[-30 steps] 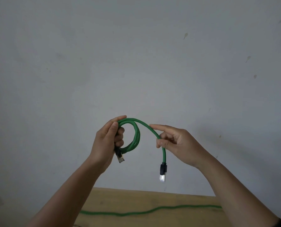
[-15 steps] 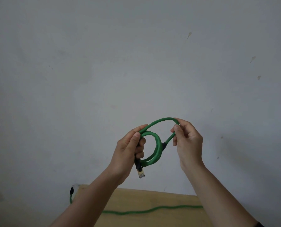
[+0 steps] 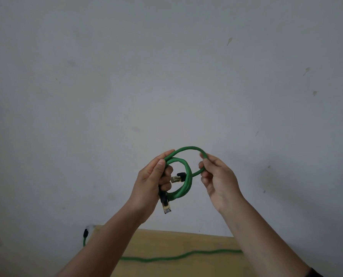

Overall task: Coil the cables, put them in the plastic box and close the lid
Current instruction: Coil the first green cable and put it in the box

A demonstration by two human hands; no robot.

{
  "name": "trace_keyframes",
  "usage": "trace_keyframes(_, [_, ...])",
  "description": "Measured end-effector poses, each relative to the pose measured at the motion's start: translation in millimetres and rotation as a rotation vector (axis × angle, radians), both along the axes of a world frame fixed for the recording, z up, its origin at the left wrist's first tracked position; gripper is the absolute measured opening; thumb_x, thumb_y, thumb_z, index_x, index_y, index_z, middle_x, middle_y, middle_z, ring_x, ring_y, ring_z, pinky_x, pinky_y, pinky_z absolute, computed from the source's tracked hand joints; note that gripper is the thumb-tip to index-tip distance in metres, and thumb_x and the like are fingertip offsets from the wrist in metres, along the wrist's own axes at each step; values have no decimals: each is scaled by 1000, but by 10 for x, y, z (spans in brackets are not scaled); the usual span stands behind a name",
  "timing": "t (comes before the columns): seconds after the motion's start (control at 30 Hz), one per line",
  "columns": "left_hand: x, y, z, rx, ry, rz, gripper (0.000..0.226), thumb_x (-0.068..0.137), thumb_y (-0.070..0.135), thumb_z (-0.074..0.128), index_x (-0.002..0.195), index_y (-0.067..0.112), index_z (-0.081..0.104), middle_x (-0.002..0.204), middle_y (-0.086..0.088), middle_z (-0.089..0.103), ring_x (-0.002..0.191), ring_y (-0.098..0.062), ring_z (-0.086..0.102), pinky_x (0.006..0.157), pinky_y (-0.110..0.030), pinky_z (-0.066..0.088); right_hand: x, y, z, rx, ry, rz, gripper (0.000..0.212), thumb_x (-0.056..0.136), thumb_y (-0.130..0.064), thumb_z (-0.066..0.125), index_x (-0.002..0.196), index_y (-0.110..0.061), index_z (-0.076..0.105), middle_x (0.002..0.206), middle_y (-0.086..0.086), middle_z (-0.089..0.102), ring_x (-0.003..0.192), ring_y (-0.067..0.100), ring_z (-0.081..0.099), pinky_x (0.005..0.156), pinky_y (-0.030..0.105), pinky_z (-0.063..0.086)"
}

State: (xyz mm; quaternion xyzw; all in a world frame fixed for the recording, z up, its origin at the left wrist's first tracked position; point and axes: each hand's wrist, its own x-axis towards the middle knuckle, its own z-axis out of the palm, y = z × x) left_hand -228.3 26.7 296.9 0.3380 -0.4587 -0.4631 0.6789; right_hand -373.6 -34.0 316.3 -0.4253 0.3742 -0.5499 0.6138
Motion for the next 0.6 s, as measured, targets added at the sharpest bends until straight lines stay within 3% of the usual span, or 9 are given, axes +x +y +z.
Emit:
trace_keyframes(0.23, [68,-19,27,-15,32,-108,33,98,19,35,122,15,57,66,3,45,53,-7,31,47,-16,34,-39,-31,67,158,-93,234,17,92,-2,48,100,-4,64,62,2,56,42,4,42,36,13,35])
trace_keyframes(0.4, [-76,-91,17,-86,-130,221,31,99,19,35,118,19,60,69,0,44,53,-7,35,50,-20,36,154,170,0,122,-114,289,18,88,3,49,92,-4,65,62,4,62,55,11,52,50,19,43])
trace_keyframes(0.47, [-95,-135,8,-88,-125,323,31,100,17,34,116,17,60,70,-3,43,51,-6,36,47,-19,36,188,223,16,-24,16,215,16,88,0,54,88,-9,67,68,4,68,56,10,55,56,23,45])
trace_keyframes(0.6, [-88,-186,-8,-76,-106,408,31,101,17,33,114,17,61,69,-2,42,49,-5,35,47,-19,35,194,255,-46,-529,577,-94,21,95,-17,48,102,-25,66,75,-7,65,58,3,55,62,23,45])
